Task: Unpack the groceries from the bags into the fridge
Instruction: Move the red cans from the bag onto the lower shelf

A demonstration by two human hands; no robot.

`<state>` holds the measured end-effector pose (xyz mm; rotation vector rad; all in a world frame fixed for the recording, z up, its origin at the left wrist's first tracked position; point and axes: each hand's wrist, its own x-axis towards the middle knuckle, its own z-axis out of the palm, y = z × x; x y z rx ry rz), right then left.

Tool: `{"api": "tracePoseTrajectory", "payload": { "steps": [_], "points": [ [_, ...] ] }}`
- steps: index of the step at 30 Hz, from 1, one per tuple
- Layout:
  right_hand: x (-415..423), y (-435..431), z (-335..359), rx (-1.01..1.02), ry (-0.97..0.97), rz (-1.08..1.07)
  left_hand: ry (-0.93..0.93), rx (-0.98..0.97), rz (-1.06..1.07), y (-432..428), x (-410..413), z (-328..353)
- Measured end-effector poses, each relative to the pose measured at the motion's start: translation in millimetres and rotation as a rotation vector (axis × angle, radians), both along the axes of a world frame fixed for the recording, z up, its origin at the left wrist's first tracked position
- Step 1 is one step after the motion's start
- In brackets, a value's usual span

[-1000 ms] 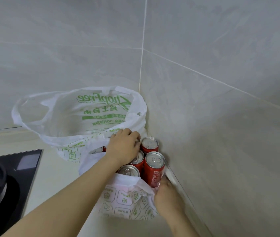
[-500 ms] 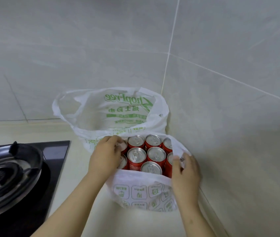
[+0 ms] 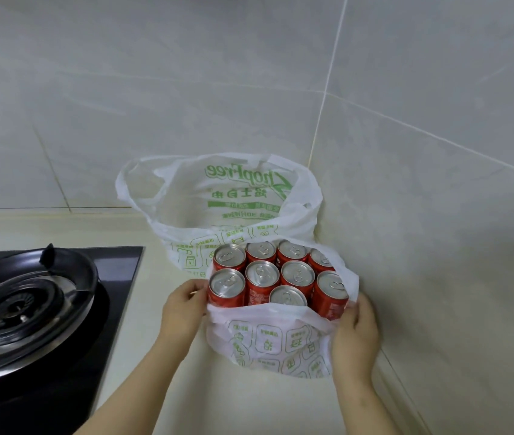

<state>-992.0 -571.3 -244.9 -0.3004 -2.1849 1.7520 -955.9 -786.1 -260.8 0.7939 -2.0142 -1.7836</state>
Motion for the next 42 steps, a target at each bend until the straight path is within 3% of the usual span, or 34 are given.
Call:
{"api": "tracePoseTrajectory", "payload": {
  "steps": [2, 3, 11, 13, 17, 19, 22, 24, 28, 29, 31, 33, 35, 38, 42],
  "points": [
    [0.3, 4.9, -4.8, 0.051, -0.019, -0.021, 0.062, 0.19, -0.127, 0.8, 12.4, 1.1],
    [-0.6, 7.0, -7.1, 0.077, -0.037, -0.025, 0.074, 0.17, -0.206, 2.6, 19.1, -1.8],
    [-20.3, 23.9, -22.1, 0.457, -0.215, 0.082, -0.042, -0.356, -0.271, 7.1, 14.1, -21.4],
    [-21.5, 25.3, -22.0, 0.484, -0.238, 0.108, -0.084, -0.39, -0.279, 11.1, 14.4, -13.8],
    [-9.7, 18.1, -30.2, 0.388, -0.176, 0.182, 0.037, 0.164, -0.352, 32.5, 26.7, 12.9],
    [-2.0, 11.7, -35.5, 0.332, -0.132, 0.235, 0.109, 0.237, -0.313, 37.2, 22.5, 11.8],
    [5.4, 8.0, -39.1, 0.273, -0.114, 0.212, 0.173, 0.06, -0.179, 41.3, 11.2, 3.5],
    [12.3, 10.6, -44.4, 0.318, -0.111, 0.242, 0.139, -0.088, -0.22, 33.6, 8.3, -8.7],
    [20.4, 21.2, -49.4, 0.447, -0.081, 0.325, -0.084, -0.375, -0.323, 10.4, 16.5, -35.2],
    [21.5, 24.0, -45.9, 0.425, -0.072, 0.337, -0.082, -0.385, -0.33, 7.4, 18.2, -37.3],
    [21.2, 24.3, -33.8, 0.235, -0.121, 0.346, 0.021, -0.217, -0.356, 11.5, 20.0, -30.8],
    [12.7, 20.9, -31.8, 0.054, -0.169, 0.255, 0.12, -0.018, -0.358, 21.5, 18.1, -19.9],
    [0.5, 14.2, -36.2, 0.017, -0.178, 0.154, 0.18, 0.062, -0.276, 27.1, 14.7, -16.5],
    [-14.5, 8.9, -42.1, -0.123, -0.189, 0.171, 0.116, 0.03, -0.136, 26.5, 11.9, -14.1],
    [-20.9, 10.6, -43.8, -0.158, -0.303, 0.27, 0.04, -0.01, -0.151, 15.2, 10.2, -12.6]
  ]
}}
